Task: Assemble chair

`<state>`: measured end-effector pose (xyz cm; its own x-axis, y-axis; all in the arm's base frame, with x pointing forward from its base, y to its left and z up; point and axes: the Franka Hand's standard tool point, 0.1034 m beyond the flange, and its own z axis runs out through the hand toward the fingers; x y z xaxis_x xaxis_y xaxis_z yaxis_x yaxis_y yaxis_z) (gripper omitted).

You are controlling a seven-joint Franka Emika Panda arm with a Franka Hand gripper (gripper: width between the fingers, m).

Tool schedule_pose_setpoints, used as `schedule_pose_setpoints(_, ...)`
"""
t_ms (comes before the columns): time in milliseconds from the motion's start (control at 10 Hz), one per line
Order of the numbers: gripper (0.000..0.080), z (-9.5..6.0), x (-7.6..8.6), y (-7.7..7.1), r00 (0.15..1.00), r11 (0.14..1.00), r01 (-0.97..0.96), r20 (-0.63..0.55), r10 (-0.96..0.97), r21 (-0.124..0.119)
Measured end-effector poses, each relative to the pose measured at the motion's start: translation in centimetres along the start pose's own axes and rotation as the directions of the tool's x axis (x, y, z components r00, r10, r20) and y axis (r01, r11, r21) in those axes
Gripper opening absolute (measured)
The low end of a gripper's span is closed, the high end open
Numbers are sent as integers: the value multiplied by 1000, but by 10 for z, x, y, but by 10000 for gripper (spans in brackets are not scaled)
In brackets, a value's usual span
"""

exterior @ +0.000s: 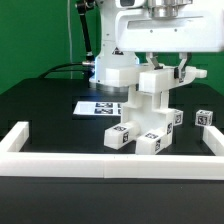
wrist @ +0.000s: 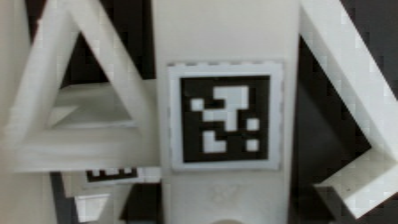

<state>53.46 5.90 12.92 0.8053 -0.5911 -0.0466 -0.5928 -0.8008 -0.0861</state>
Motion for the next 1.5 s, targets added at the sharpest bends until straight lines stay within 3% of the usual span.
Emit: schedule_pose_setpoints(1500, 291, -1, 4, 3, 1000, 1000, 24, -3, -24, 0)
